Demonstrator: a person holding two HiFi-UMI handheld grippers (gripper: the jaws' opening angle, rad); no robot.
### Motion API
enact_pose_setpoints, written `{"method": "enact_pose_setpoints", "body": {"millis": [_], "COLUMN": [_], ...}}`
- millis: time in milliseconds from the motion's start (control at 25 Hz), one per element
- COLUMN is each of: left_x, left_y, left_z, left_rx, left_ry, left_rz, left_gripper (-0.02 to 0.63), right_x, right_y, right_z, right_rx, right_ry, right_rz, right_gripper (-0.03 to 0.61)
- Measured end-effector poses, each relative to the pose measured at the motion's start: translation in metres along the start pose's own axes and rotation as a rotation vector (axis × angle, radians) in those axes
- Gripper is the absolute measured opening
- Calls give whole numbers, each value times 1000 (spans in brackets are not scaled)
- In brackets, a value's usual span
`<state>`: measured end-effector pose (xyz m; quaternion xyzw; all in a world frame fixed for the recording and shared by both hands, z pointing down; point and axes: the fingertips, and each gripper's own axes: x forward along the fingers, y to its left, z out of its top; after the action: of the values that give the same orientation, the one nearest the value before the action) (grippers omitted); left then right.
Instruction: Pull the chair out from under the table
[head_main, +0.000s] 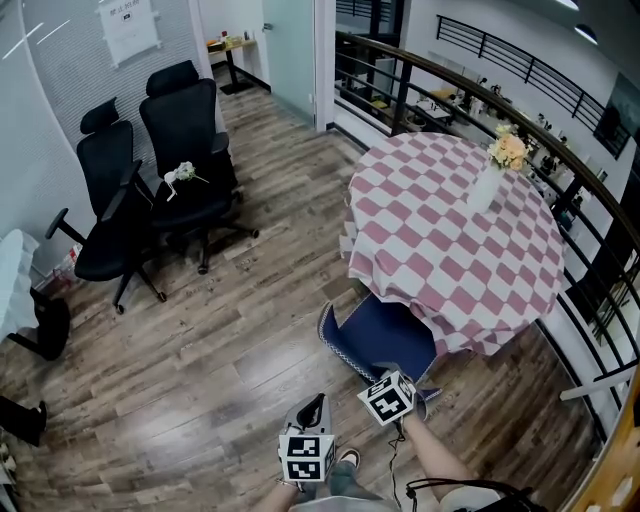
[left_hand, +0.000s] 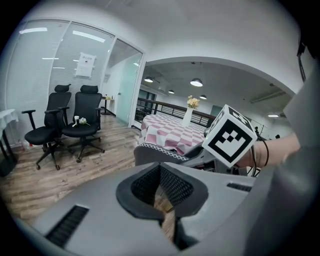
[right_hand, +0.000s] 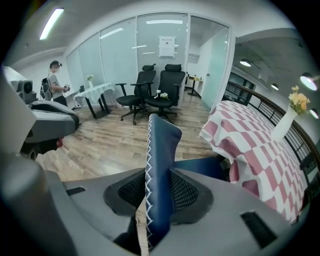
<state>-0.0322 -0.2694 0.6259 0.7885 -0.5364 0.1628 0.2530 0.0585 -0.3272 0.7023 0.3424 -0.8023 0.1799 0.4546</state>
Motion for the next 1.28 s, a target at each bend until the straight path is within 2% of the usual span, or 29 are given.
{"method": "enact_pose_setpoints", "body": {"millis": [520,800,1280], "left_x": [-8,-17,-35], "left_y": [-2,4,20], "left_z": [-6,-8,-14], "left_rx": [-2,14,-10], "left_ry": [14,7,-1], "left_rz": [-19,-11,18], "left_gripper": [3,3,3], "right_x": [0,0,-3], "right_y": [5,4,22], "right_z": [1,0,-5], "right_rx": [-5,-28,-23], "right_ry": [10,9,32], "right_rz": [31,10,21], "right_gripper": [103,94,92]}}
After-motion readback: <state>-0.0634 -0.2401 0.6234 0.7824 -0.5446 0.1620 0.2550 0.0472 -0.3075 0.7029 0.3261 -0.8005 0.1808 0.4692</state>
